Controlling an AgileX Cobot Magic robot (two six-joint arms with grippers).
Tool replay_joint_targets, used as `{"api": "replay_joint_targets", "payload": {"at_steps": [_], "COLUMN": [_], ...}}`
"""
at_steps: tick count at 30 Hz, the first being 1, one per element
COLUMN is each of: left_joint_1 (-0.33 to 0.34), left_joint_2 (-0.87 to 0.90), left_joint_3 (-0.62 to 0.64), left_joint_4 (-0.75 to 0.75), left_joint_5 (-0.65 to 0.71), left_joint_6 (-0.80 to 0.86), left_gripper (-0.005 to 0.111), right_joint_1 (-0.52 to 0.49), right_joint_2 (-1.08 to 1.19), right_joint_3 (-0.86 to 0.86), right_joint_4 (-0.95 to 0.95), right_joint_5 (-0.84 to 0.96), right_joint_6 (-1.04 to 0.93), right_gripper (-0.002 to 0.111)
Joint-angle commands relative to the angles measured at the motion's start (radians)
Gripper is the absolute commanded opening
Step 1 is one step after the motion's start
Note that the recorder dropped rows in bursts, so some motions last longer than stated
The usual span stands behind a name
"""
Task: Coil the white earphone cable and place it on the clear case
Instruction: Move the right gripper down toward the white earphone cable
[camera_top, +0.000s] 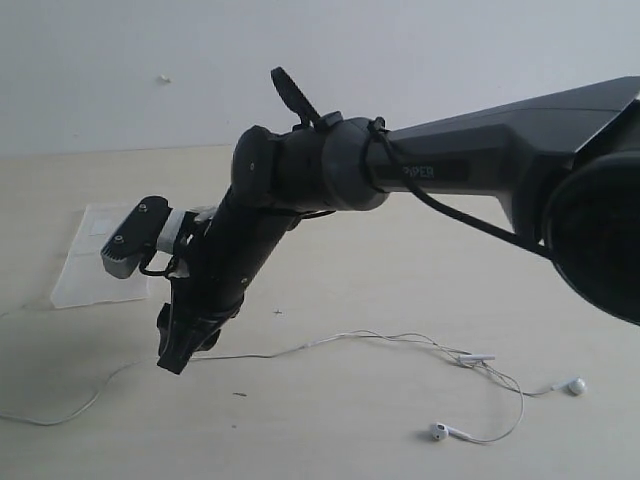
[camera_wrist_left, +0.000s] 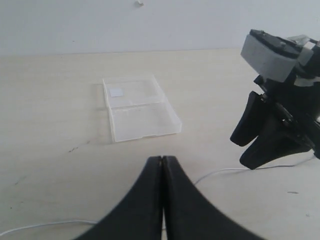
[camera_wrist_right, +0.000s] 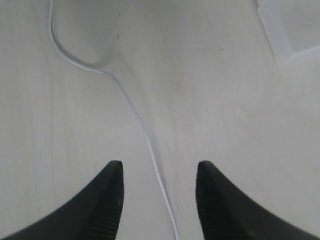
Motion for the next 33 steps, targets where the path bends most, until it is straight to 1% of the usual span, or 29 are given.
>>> {"api": "replay_joint_targets", "payload": {"at_steps": [1,5,10,14,20,23,27,29,33], "left_joint_1": [0.002,0.002,0.002,0.002,0.002,0.002,0.002,0.002,0.002], "left_joint_2": [-0.005,-0.005,-0.005,-0.005,-0.005,-0.005,-0.005,-0.005,-0.005], "left_joint_3": [0.0,0.0,0.0,0.0,0.0,0.0,0.0,0.0,0.0], "left_joint_4": [-0.001,-0.001,-0.001,-0.001,-0.001,-0.001,-0.001,-0.001,-0.001], "left_joint_5": [-0.004,-0.004,-0.004,-0.004,-0.004,-0.004,-0.004,-0.004,-0.004], "left_joint_6": [-0.001,-0.001,-0.001,-0.001,-0.001,-0.001,-0.001,-0.001,-0.001], "left_gripper": [0.0,0.0,0.0,0.0,0.0,0.0,0.0,0.0,0.0], "right_joint_1": [-0.001,-0.001,-0.001,0.021,0.04,0.04,0.04,0.04,0.04], "right_joint_2": [0.009,0.02,0.049,0.063,0.063,0.063,0.063,0.063,0.079], "right_joint_3": [-0.012,-0.012,-0.012,-0.012,-0.012,-0.012,-0.012,-0.012,-0.012], "right_joint_4": [0.029,0.087,0.093,0.076,0.061,0.028,-0.047,-0.074,-0.071], "right_joint_5": [-0.014,-0.014,-0.014,-0.005,-0.078,-0.08,-0.081,-0.081,-0.074], "right_joint_6": [-0.028,-0.066,-0.066,-0.109,-0.087,-0.081,-0.024,0.008,0.008], "right_gripper": [0.046,0.046,0.046,0.046,0.046,0.042,0.041,0.038,0.031]}}
